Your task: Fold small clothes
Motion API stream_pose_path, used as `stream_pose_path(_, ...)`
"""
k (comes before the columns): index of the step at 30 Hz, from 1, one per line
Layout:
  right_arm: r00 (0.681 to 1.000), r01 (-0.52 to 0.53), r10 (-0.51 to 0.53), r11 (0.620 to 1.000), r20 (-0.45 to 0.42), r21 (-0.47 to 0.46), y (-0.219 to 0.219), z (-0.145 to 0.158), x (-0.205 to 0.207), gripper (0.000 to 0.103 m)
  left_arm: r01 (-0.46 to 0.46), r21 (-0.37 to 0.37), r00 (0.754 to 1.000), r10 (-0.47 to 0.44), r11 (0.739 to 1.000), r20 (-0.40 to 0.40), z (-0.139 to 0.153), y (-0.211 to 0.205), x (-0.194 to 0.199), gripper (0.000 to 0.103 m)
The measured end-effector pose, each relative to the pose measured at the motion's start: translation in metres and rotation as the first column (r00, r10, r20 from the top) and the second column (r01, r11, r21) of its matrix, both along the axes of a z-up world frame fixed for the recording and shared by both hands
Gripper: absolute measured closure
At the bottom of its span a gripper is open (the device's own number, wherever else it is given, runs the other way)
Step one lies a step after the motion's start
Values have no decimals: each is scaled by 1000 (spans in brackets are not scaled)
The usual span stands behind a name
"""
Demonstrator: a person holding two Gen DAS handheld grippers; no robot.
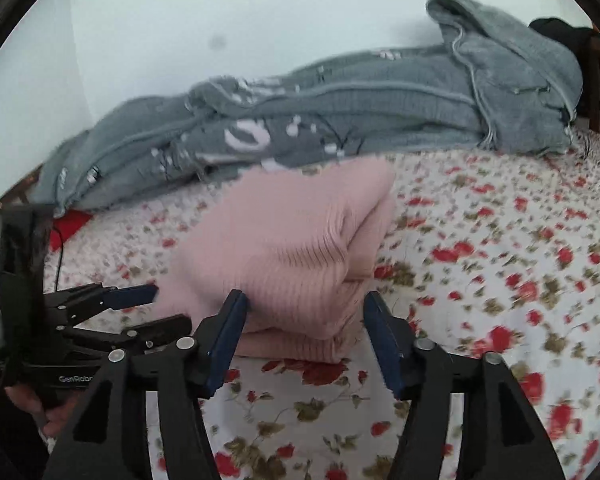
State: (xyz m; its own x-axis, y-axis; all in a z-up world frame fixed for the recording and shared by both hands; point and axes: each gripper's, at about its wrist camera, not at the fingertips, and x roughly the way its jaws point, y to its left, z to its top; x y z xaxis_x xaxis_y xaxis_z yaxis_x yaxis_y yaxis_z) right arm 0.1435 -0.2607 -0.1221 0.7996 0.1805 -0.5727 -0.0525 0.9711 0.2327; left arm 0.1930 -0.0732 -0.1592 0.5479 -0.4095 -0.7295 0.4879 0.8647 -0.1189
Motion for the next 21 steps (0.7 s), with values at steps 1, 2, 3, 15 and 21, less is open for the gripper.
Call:
stream_pose_path(1, 1000, -15, 15, 1000, -2, 20, 0, -3, 0, 89, -7, -12, 1000, 8, 1000, 16, 3, 5, -1, 80)
stream_pose_path(2, 999, -32, 33, 999, -10, 41, -3, -5, 1, 95, 2, -35, 1000, -1, 999, 15, 6, 11, -2, 85)
stream_pose_path(3, 1000, -28, 28, 999, 7, 44, -7, -3, -2, 95, 12, -59, 1000, -12, 998, 6, 6, 19, -2, 86)
stream_pose_path(15, 999, -33, 35, 997, -32, 72, -20, -16, -9, 96, 51, -7, 999, -51, 999, 1, 4, 25, -10, 87)
stream_pose_path(21, 996, -75, 73, 997, 40, 26, -22, 14, -19, 66, 61, -164, 998, -57, 985, 24, 33, 45, -7, 51)
